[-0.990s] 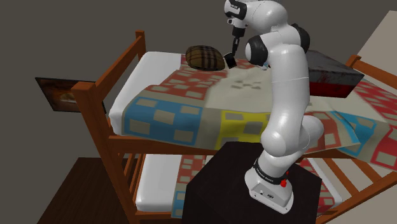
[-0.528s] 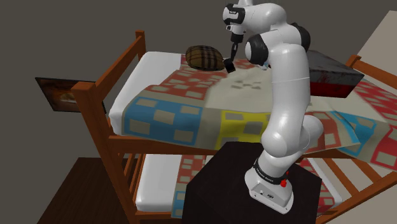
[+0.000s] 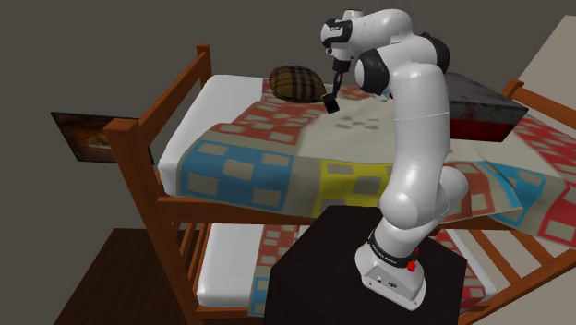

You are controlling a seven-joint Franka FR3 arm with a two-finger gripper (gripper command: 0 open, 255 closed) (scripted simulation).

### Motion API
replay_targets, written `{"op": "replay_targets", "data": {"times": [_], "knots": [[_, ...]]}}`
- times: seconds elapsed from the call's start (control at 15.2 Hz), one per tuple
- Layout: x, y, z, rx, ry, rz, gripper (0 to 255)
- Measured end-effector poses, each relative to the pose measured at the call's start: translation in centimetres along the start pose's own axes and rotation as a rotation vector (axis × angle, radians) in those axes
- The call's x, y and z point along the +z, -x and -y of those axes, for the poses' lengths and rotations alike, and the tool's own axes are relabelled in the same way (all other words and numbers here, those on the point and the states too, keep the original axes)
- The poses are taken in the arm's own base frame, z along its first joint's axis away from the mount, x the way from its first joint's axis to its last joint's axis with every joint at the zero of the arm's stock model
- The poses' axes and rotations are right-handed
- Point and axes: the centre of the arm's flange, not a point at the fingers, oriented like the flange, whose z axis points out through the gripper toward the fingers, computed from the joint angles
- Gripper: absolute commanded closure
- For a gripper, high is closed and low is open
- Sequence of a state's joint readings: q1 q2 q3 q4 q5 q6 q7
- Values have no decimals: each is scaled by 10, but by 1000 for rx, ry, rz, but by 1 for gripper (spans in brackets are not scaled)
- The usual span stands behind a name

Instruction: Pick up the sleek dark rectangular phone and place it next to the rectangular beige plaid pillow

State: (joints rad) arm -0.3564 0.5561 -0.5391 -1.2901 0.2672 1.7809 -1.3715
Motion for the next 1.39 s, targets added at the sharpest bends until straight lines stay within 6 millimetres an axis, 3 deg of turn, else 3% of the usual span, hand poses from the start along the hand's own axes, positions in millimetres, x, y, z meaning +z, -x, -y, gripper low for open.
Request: {"op": "replay_targets", "data": {"times": [0.79, 1.39], "knots": [[51, -1, -2, -2, 18, -9, 255], [103, -5, 0, -3, 15, -8, 255]]}}
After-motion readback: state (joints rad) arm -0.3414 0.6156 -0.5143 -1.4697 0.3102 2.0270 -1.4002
